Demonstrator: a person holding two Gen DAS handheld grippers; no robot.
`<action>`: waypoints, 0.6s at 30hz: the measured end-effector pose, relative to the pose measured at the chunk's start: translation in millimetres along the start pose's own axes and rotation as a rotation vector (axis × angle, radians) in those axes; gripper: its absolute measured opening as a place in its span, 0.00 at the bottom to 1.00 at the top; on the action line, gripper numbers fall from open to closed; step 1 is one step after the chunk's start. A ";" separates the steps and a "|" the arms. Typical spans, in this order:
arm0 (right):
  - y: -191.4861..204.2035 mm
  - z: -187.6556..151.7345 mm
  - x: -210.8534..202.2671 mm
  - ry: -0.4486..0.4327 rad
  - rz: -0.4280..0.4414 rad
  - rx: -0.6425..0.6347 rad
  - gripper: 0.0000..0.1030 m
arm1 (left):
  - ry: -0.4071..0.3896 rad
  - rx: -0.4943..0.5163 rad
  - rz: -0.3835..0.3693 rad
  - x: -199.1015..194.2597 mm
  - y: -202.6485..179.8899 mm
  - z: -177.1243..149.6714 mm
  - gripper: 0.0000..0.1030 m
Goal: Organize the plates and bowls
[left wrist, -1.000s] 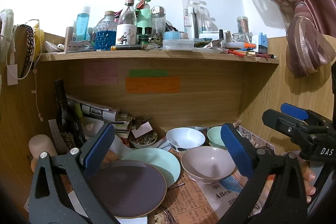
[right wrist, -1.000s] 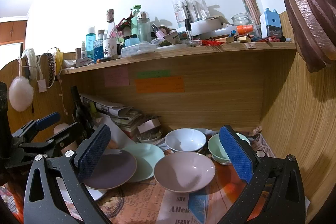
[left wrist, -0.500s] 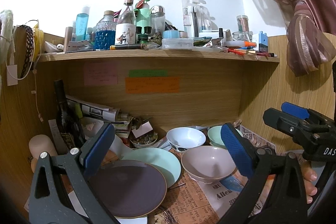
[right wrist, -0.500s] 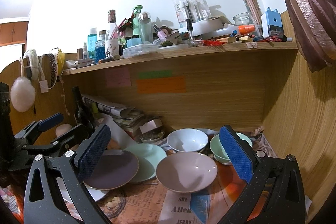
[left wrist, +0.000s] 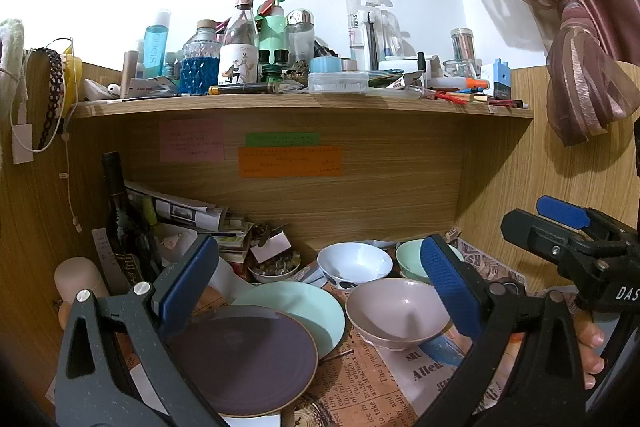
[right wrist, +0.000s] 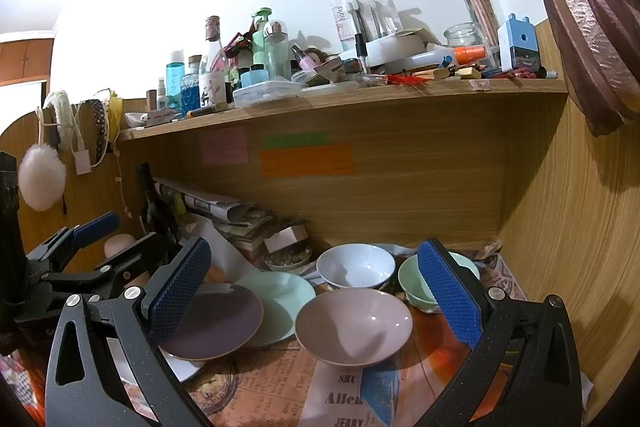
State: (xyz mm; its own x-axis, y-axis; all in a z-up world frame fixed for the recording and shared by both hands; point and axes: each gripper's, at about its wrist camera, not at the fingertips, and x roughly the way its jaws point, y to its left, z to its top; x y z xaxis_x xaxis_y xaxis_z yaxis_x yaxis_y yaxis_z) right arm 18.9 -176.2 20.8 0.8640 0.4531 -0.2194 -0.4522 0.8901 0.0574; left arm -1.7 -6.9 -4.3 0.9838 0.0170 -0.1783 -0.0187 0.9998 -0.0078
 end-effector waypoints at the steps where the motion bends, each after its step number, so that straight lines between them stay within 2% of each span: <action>1: 0.6 -0.2 0.3 0.000 0.002 0.000 1.00 | 0.001 -0.002 -0.001 0.7 0.6 0.0 1.00; 18: 3.4 -0.5 1.3 -0.006 0.002 -0.001 1.00 | 0.004 -0.011 -0.005 2.7 3.1 0.4 1.00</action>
State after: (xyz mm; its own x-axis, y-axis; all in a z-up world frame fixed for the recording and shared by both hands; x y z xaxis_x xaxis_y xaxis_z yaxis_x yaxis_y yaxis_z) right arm 18.4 -172.5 20.2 0.8645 0.4552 -0.2130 -0.4541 0.8891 0.0573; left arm 1.0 -3.8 -4.4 0.9832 0.0116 -0.1822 -0.0154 0.9997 -0.0196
